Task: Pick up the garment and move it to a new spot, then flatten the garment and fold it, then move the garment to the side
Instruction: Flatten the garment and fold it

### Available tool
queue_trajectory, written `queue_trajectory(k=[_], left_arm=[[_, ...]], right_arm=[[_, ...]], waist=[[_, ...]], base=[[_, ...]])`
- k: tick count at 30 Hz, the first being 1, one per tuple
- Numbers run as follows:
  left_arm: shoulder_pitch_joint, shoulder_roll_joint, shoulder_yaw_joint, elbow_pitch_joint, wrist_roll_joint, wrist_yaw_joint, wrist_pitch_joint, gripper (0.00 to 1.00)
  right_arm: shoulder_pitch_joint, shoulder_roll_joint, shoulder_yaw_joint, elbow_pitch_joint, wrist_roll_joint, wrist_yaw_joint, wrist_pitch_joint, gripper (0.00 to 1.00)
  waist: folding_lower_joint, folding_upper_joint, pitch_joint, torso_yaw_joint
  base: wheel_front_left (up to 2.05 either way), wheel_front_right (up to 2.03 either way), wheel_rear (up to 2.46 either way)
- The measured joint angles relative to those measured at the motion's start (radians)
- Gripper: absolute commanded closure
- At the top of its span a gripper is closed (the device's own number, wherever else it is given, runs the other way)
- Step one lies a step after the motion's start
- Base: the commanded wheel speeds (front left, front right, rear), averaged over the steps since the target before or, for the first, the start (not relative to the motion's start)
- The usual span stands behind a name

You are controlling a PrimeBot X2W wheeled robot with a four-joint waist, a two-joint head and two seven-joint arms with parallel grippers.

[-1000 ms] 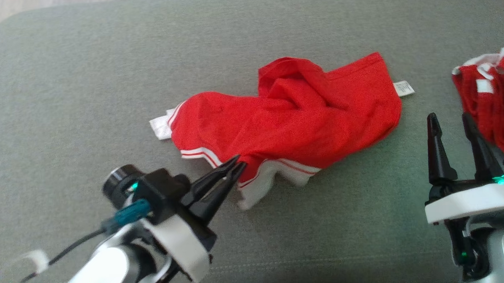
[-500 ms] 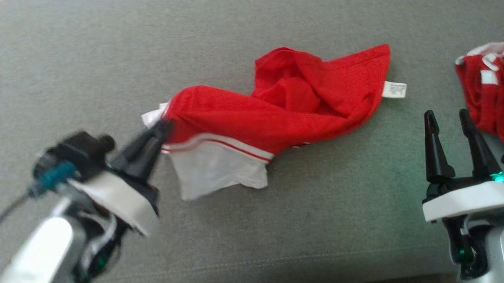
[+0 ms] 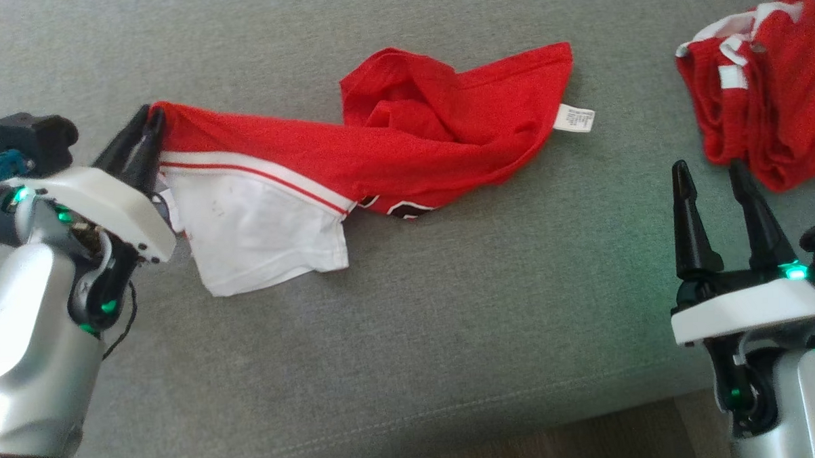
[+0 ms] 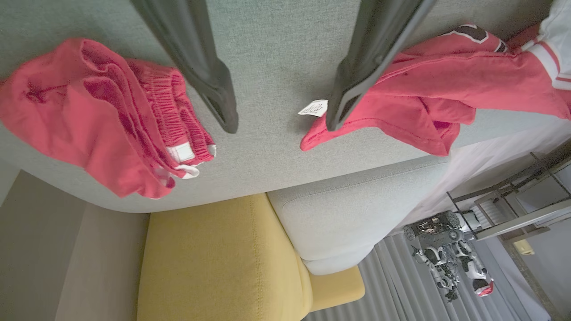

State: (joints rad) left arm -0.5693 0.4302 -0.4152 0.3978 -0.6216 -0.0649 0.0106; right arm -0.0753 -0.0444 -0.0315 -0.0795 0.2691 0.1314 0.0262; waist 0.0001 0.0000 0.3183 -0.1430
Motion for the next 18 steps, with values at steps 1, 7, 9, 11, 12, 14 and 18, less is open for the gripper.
queue_trajectory(k=[1, 7, 9, 11, 12, 14, 18], left_arm=[[-0.012, -0.006, 0.000, 0.036, -0.003, -0.008, -0.005, 0.00], [-0.025, -0.048, 0.011, 0.147, -0.046, -0.024, -0.060, 0.00], [-0.013, -0.055, 0.022, 0.150, -0.052, -0.011, -0.089, 0.00], [0.021, -0.057, 0.042, 0.132, -0.056, 0.014, -0.129, 0.00], [0.046, -0.057, 0.049, 0.118, -0.056, 0.030, -0.148, 0.00], [0.106, -0.059, 0.064, 0.086, -0.059, 0.059, -0.183, 0.00], [0.238, -0.069, 0.086, -0.011, -0.054, 0.132, -0.232, 0.00]], right_arm=[[0.000, 0.000, 0.002, 0.004, 0.003, 0.000, 0.000, 0.00], [0.000, 0.000, 0.002, 0.016, 0.002, 0.000, -0.009, 0.00], [0.001, 0.000, 0.003, 0.016, -0.005, 0.000, -0.009, 0.00], [0.001, 0.000, 0.005, 0.016, -0.014, 0.000, -0.009, 0.00], [0.002, 0.000, 0.005, 0.016, -0.017, 0.000, -0.008, 0.00], [0.004, 0.000, 0.005, 0.015, -0.026, 0.000, -0.007, 0.00], [0.005, 0.000, 0.003, 0.013, -0.044, 0.000, 0.002, 0.00]], waist=[[0.0000, 0.0000, 0.002, -0.006], [0.0000, 0.0000, -0.017, -0.017], [0.0000, 0.0000, -0.029, -0.012], [0.0000, 0.0000, -0.041, -0.005], [0.0000, 0.0000, -0.047, 0.000], [0.0000, 0.0000, -0.059, 0.012], [0.0000, 0.0000, -0.085, 0.038]], base=[[0.00, 0.00, 0.00], [0.00, 0.00, 0.00], [0.00, 0.00, 0.00], [0.00, 0.00, 0.00], [0.00, 0.00, 0.00], [0.00, 0.00, 0.00], [0.00, 0.00, 0.00]])
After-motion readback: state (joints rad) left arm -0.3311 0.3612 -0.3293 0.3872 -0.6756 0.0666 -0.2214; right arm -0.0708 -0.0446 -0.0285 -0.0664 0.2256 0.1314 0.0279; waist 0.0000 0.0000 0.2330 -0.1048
